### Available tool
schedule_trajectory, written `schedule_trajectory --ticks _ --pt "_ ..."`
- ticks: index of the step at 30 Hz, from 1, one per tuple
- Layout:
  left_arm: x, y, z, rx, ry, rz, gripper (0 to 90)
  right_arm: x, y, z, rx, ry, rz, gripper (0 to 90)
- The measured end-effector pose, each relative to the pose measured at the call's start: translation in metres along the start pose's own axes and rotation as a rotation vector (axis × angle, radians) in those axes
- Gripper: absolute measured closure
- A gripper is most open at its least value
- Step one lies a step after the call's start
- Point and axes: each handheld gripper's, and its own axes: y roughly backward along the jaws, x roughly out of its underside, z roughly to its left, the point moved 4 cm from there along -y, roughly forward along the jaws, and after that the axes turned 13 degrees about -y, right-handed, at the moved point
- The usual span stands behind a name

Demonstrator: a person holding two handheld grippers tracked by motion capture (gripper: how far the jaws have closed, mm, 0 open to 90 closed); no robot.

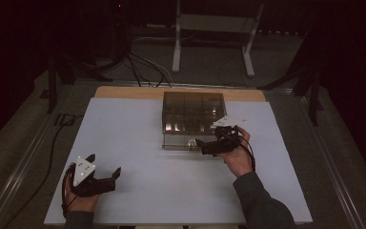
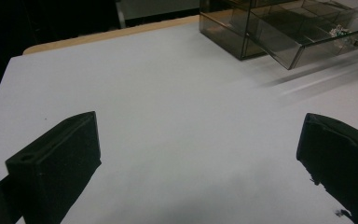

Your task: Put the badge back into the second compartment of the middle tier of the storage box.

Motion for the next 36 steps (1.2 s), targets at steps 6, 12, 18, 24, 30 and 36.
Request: schedule_trajectory --ticks 6,12,18,24,30,36 --pt "0.0 0.0 0.0 0.001 0.0 0.0 0.6 0.002 0.004 0.004 -0.014 0.003 -0.009 0.0" --pt "0.0 0.0 0.0 0.0 0.0 0.0 0.6 0.004 0.005 0.006 -0.024 -0.004 -0.016 0.0" --pt "0.0 0.0 0.0 0.0 0.0 0.0 0.6 0.008 0.006 0.01 -0.033 0.005 -0.008 0.0" --pt "0.0 0.0 0.0 0.0 -0.001 -0.001 0.6 0.011 0.007 0.013 -0.043 0.001 -0.009 0.0" --pt "0.0 0.0 -0.001 0.0 -0.003 -0.001 0.6 0.015 0.007 0.015 -0.037 0.002 -0.014 0.0" --pt "0.0 0.0 0.0 -0.001 -0.001 -0.001 0.6 0.019 0.009 0.016 -0.049 -0.005 -0.014 0.0"
